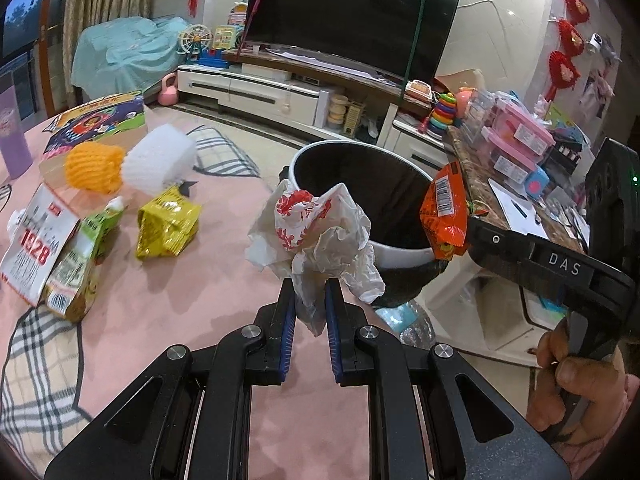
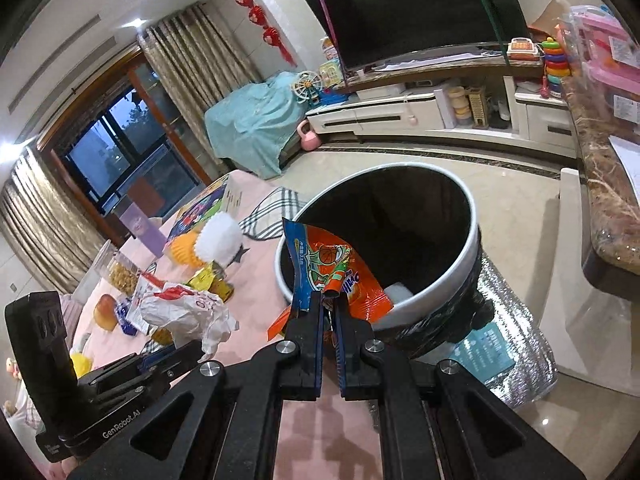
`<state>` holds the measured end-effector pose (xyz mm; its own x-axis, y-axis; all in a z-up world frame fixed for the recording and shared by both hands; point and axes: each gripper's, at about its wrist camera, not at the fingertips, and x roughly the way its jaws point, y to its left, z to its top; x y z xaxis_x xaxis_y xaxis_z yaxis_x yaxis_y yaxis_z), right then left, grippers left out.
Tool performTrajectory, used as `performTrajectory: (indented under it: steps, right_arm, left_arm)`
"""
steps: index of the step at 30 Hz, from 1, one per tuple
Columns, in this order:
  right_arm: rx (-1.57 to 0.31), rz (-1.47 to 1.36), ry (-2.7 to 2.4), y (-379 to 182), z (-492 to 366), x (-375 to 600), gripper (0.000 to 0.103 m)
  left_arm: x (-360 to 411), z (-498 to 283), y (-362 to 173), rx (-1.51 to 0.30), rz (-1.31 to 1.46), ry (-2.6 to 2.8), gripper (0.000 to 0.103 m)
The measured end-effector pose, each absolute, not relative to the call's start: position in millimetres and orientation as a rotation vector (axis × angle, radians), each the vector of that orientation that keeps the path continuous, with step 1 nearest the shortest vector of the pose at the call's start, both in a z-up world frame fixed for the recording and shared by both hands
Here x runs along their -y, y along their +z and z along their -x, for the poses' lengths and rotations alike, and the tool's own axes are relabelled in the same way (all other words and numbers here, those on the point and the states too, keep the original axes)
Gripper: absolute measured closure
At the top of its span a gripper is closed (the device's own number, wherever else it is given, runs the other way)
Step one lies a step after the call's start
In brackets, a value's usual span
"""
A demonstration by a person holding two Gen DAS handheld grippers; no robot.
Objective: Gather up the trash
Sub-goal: 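Carry the tissue and orange packet over the trash bin with both tools, then open the left tool to drop the tissue while the right tool drops the orange packet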
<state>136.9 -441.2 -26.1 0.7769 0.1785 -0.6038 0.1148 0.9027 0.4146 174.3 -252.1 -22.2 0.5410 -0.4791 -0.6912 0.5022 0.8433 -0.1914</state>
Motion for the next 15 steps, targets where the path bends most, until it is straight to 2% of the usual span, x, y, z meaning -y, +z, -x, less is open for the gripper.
performTrajectory:
  steps: [15]
  right_arm:
    - [-0.718,-0.436,-0.004,-26,-175,475,0.098]
  left_arm:
    - [298,-211,-13,-0.811,-0.102,-0.620,0.090]
